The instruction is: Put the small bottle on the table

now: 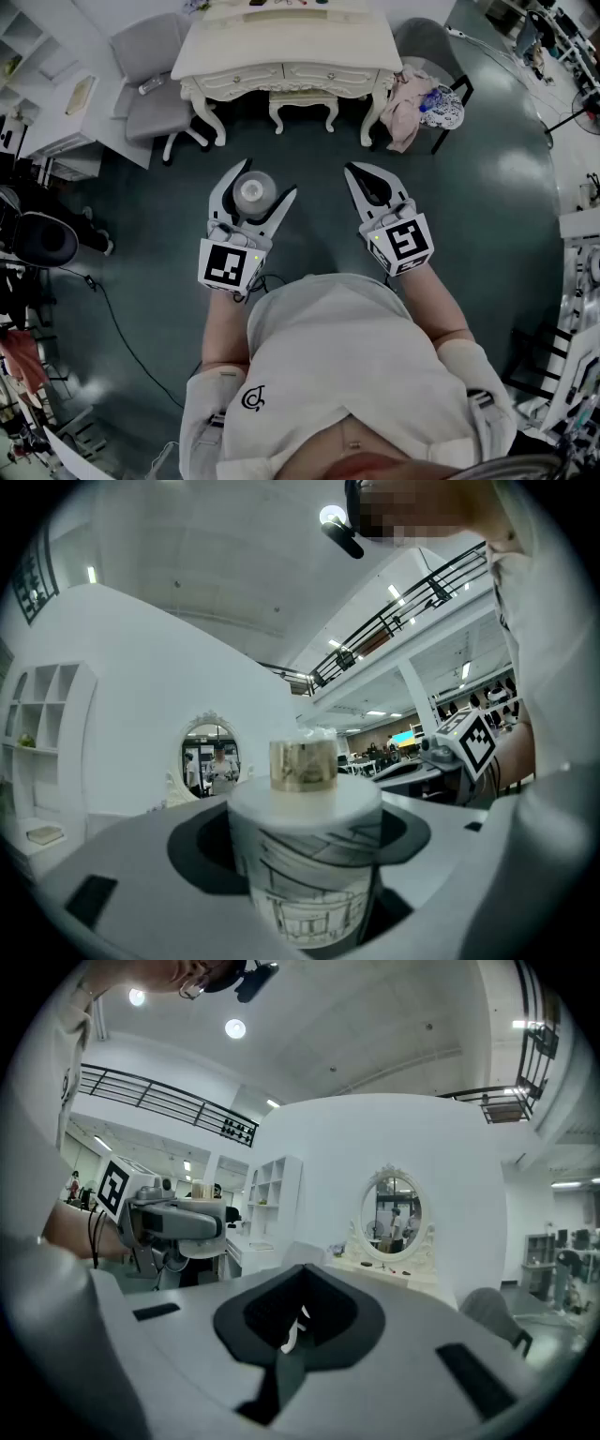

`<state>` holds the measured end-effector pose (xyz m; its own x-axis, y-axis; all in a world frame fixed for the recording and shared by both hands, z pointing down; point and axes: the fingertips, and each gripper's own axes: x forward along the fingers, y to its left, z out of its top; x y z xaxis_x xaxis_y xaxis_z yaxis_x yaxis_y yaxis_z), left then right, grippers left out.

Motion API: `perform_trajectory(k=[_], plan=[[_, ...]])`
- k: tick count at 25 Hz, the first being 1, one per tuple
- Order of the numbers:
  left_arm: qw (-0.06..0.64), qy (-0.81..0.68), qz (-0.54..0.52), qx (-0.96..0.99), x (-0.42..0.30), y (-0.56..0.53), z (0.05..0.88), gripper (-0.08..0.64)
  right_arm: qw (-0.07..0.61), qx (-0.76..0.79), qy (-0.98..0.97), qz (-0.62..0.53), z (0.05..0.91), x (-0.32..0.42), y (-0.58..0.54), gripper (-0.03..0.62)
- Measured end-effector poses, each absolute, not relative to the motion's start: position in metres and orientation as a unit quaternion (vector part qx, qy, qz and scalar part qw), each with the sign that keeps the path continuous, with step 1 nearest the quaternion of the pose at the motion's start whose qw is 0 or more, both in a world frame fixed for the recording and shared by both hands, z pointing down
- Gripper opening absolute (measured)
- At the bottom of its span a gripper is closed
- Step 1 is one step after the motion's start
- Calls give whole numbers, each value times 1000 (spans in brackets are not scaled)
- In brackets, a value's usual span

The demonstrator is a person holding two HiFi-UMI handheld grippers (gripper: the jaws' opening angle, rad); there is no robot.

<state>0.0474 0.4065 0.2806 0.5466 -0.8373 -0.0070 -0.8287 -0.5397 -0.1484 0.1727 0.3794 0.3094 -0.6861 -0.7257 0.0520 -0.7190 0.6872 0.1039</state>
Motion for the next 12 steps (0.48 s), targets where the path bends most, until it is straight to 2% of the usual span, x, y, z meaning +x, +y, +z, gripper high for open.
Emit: perform_trajectory(k=[12], plan=[[71, 475, -11, -877, 35, 413, 273, 351, 43, 396, -917, -35, 309, 159, 386, 6]])
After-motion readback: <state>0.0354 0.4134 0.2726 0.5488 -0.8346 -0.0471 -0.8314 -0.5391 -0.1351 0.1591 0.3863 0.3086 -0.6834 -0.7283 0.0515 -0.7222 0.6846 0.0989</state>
